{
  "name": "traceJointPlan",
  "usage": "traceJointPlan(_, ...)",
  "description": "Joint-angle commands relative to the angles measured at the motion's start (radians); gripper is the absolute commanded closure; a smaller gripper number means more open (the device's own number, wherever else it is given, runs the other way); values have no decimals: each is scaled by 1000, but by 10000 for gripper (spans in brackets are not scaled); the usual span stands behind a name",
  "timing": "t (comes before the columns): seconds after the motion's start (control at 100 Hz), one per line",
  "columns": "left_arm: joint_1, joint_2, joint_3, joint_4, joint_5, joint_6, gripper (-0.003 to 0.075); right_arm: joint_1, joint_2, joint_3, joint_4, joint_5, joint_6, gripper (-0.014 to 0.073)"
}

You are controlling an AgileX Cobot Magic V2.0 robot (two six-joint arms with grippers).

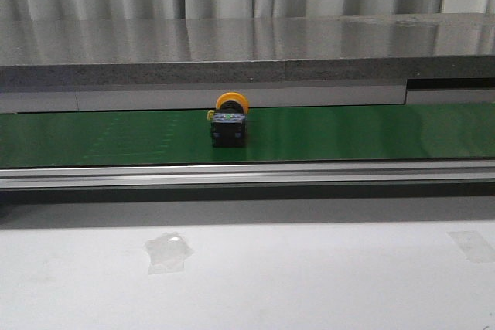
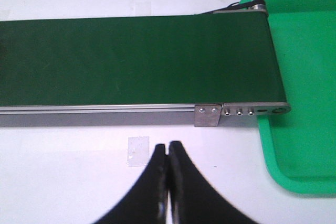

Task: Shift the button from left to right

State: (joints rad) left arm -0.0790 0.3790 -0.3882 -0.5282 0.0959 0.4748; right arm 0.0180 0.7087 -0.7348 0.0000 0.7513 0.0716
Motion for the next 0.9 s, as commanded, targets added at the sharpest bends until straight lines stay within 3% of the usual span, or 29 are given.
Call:
traceJointPlan(0.0,-6,5,-27,-14,-59,-1,740,1,62,-62,8,-42,-1,662)
traceJointPlan(0.27,-6,5,-27,-14,-59,-1,740,1,107,-73,10,-54,-1,634)
traceJointPlan(0.36,-6,5,-27,-14,-59,-1,740,1,107,-73,24,-56,-1,530)
traceJointPlan(0.6,-6,5,-27,-14,-59,-1,740,1,107,-73,84,-59,-1,113)
traceJointPlan(0.7,-6,5,-27,-14,-59,-1,740,1,107,-73,113,-74,-1,54)
traceJointPlan(0.89,-6,5,-27,-14,-59,-1,740,1,140,-102,125,-107,-1,53)
